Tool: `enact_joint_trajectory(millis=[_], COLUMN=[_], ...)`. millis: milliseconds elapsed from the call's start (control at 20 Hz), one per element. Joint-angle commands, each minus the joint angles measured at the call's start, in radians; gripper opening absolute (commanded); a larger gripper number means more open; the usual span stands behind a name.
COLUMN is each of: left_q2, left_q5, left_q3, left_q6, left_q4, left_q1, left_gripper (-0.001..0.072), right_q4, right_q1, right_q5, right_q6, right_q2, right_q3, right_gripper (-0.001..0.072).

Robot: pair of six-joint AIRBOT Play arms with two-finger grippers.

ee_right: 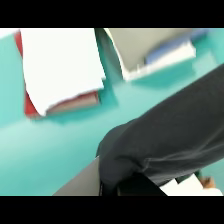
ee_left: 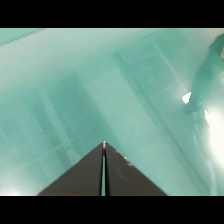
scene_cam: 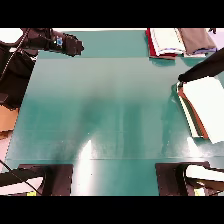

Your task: Fold the shirts.

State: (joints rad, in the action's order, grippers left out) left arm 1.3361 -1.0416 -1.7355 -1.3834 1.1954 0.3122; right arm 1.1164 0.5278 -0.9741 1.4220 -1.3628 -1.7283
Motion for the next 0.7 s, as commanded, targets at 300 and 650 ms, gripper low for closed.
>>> enact_joint_trajectory(millis=[300,650], left_q2=[0.000,0.000], left_q5=[-0.025,-0.025], left_q3=[0.000,0.000], left_q6=[-0.003,-0.003], left_q4=[0.000,0.001], left_q1=[0.001,0.001], left_gripper=[0.0026,0.0027], right_q4=[0.159,0.169], right_q1=[0.001,0.091], right_q5=[-0.134,-0.220], right_q6=[0.081,0.122], right_q2=[0.099,0.387], right_q3=[-0.045,0.292], right_gripper=[0.0014,0.0014])
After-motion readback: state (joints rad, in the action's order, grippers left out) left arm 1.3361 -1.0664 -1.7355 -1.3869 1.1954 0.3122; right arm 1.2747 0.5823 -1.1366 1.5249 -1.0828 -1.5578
